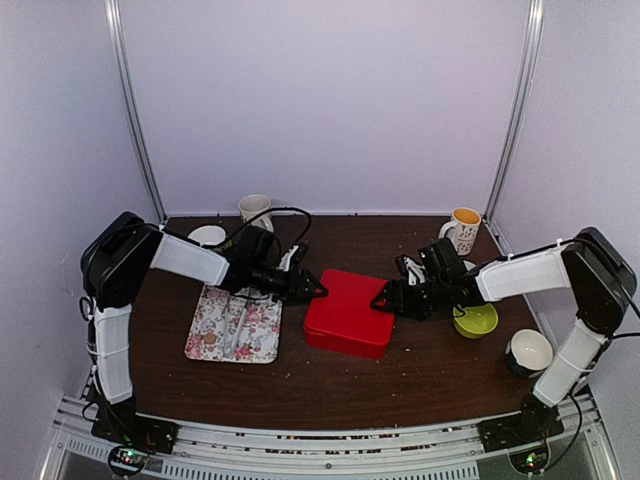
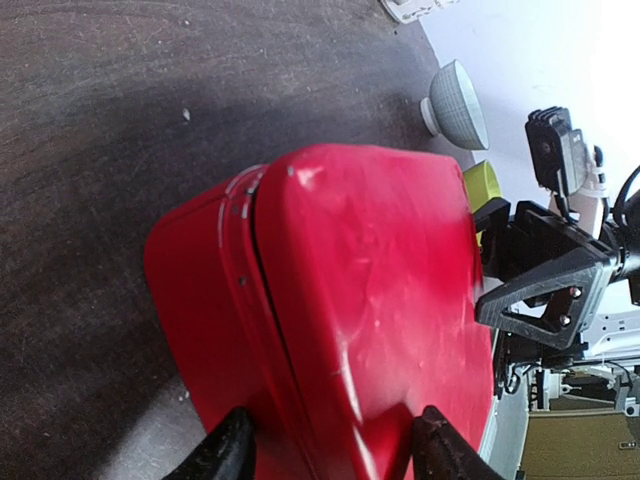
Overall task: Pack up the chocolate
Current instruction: Rotate the packed packing box at the center of the board.
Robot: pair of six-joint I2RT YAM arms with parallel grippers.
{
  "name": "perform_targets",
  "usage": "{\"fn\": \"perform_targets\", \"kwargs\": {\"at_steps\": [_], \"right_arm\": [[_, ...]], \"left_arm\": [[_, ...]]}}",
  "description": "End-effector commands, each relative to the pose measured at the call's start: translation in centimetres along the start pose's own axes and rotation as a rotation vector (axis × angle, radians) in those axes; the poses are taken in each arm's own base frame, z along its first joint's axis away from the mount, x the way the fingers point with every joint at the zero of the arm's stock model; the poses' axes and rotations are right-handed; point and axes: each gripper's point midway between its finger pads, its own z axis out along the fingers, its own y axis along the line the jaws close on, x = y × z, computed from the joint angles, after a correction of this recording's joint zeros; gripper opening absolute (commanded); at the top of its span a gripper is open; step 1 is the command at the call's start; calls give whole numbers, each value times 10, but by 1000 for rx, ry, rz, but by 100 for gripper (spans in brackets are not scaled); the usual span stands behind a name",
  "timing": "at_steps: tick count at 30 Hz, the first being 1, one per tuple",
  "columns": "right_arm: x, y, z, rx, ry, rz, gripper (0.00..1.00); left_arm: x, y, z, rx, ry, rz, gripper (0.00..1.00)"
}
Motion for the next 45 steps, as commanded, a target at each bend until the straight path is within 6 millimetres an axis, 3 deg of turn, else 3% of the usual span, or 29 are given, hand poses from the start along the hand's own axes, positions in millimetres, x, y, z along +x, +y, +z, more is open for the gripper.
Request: {"fn": "perform_targets", "kwargs": {"at_steps": [1, 11, 16, 23, 32, 41, 45], "right_arm": [[-6, 20, 7, -91, -6, -37, 73], [0, 22, 7, -96, 20, -55, 76], [-1, 27, 9, -128, 22, -61, 77], [-14, 40, 13, -182, 9, -68, 78], [-38, 46, 17, -189, -19, -113, 83], [-44, 57, 23, -239, -5, -151, 86], [-47, 56, 19, -215, -12, -178, 86]], "left_arm": [[30, 53, 2, -110, 21, -111, 54], [55, 86, -9, -197, 52, -171, 53], [64, 85, -10, -107, 24, -225, 54], [75, 91, -13, -123, 40, -238, 55], [85, 77, -26, -123, 25, -266, 55], [103, 42, -33, -102, 5, -283, 56], [94, 52, -40, -168, 1, -252, 59]]}}
